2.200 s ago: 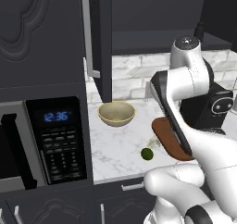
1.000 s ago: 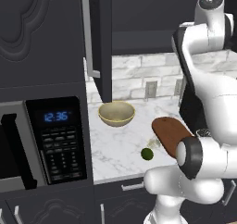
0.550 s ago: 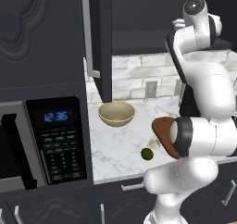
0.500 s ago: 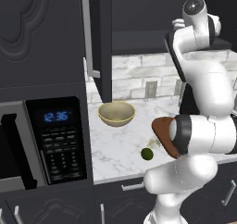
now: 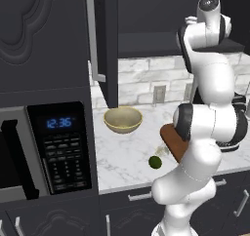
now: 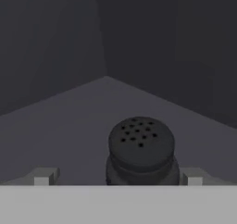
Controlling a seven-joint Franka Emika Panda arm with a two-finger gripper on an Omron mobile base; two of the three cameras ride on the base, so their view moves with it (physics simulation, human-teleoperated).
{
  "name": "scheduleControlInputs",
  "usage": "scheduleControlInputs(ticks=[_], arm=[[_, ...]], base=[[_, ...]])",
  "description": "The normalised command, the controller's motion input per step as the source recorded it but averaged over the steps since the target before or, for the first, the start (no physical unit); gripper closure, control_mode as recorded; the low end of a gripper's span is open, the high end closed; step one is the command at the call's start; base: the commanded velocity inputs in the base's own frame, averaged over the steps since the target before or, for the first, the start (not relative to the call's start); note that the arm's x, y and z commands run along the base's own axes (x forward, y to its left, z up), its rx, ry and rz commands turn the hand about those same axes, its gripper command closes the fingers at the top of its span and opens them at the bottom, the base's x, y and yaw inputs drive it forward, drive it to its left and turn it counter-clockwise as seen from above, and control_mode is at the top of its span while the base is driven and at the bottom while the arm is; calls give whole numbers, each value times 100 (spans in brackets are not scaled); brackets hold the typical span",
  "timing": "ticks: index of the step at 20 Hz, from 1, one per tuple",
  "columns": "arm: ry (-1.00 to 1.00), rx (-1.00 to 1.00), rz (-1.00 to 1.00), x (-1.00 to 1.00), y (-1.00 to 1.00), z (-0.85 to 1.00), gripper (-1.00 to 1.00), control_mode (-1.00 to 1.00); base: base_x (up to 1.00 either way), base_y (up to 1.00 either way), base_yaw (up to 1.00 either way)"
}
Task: Open the cabinet. Place the bowl and condiment on the counter. Then place the lime and garlic on the cutting board.
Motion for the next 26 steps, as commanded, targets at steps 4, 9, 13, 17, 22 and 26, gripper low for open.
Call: scheduleControlInputs(ticks=[4, 9, 13, 17, 22, 26], arm=[[0, 2, 0, 45, -7, -2, -100, -100], [0, 0, 1, 24, 0, -2, -100, -100], [-2, 0, 3, 0, 0, -5, 100, -100], [-6, 0, 4, -9, 0, -4, 100, -100], [-17, 0, 8, -75, 0, -7, 100, -100], [-28, 2, 13, -100, 6, -20, 100, -100]], base=[[0, 0, 0], [0, 0, 0], [0, 0, 0], [0, 0, 0], [0, 0, 0], [0, 0, 0]])
